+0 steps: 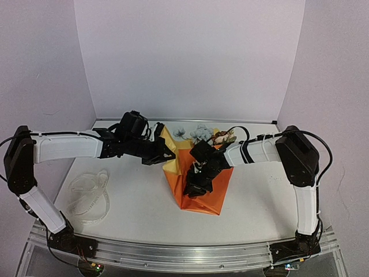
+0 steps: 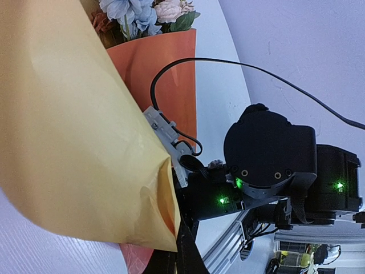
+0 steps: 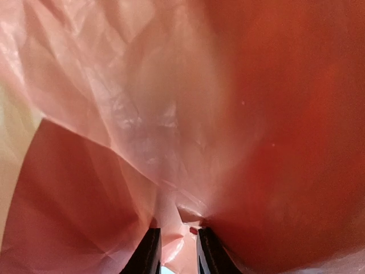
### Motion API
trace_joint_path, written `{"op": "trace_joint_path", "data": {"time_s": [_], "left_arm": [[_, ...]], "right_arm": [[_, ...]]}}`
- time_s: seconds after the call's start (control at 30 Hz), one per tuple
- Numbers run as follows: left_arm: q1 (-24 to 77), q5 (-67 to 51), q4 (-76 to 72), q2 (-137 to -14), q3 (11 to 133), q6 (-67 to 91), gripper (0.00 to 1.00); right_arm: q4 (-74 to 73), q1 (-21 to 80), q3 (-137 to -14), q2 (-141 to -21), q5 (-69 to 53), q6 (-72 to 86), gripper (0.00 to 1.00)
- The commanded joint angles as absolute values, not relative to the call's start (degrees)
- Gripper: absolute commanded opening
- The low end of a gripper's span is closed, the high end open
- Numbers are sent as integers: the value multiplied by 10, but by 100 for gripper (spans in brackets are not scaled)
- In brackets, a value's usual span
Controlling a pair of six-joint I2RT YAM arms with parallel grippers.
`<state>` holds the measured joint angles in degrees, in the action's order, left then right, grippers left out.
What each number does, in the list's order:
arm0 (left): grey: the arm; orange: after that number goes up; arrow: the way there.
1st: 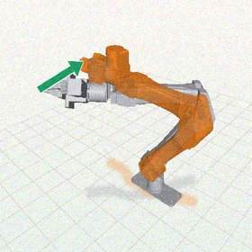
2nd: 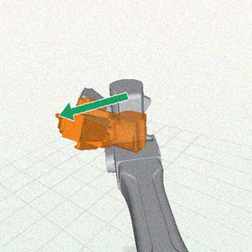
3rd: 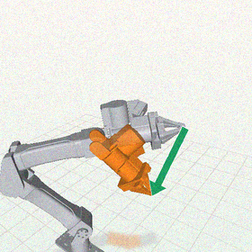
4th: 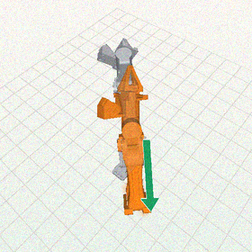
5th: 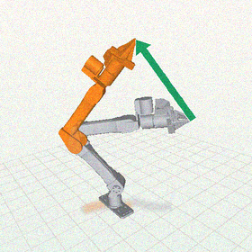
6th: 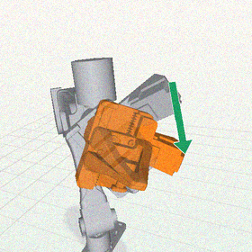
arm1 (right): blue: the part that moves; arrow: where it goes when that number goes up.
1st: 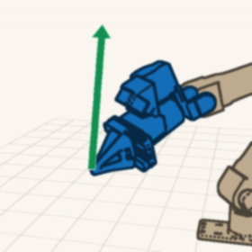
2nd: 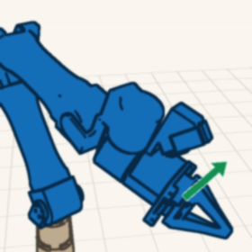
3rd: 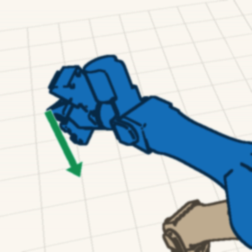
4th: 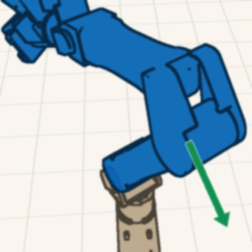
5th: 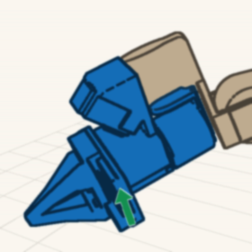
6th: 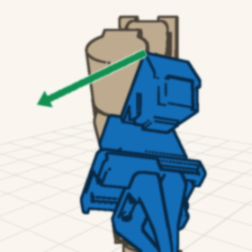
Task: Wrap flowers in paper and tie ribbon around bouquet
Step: Fold the left corner of the flattened wrapping paper at the center of the board.
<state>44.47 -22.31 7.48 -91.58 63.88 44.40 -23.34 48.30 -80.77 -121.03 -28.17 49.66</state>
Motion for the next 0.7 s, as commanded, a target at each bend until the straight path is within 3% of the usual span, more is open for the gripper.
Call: {"op": "trace_joint_path", "data": {"time_s": [0.0,0.33,0.67], "left_arm": [[447,-215,62,-919,674,449,0],[447,-230,87,-941,697,418,1],[456,-250,93,-978,739,402,3]], "right_arm": [[-280,490,-819,-1222,-265,480,23],[-280,481,-798,-1103,-299,446,28],[-280,444,-725,-1036,-290,449,24]]}}
